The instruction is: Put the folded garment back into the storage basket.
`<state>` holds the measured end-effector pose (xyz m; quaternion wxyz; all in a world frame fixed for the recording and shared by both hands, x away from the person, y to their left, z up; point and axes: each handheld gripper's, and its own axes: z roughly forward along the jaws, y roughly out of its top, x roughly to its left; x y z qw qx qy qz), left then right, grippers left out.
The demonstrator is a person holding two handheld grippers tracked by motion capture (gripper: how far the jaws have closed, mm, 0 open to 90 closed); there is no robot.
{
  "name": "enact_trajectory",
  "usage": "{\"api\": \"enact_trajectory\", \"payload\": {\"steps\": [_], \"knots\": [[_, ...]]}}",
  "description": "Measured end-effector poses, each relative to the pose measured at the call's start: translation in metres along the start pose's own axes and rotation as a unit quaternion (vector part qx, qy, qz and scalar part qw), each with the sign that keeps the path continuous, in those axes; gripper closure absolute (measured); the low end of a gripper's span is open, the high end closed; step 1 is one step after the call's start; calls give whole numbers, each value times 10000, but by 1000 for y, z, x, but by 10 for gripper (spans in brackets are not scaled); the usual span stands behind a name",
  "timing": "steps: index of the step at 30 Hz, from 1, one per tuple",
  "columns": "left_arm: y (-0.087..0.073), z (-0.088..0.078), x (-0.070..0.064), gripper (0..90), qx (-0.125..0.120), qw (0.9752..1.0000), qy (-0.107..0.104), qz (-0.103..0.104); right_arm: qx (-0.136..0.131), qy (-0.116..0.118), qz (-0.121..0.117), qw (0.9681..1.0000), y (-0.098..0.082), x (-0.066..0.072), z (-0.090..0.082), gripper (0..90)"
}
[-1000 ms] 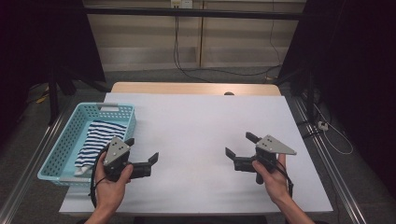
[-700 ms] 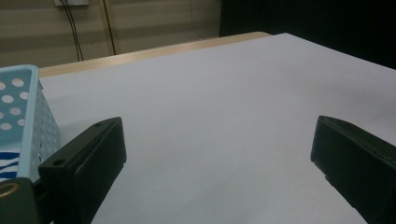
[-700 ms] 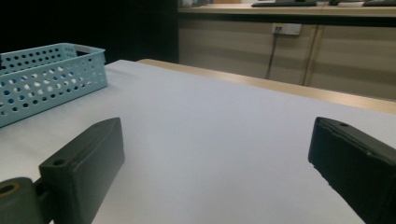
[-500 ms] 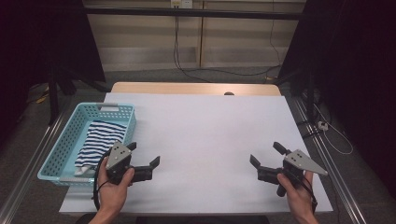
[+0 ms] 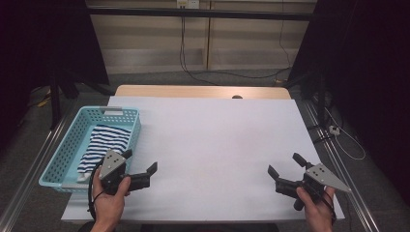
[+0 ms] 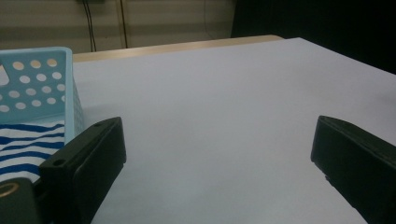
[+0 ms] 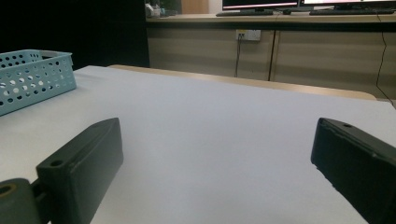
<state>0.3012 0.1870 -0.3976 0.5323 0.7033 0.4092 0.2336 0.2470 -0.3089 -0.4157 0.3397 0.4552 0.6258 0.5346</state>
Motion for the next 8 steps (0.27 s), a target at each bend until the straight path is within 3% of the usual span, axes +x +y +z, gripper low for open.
{"api": "enact_trajectory", "payload": {"steps": [8], "knots": [[-2,0,-1,33,21,10000,-39,20,-52,71,23,10000,0,1,2,17]]}}
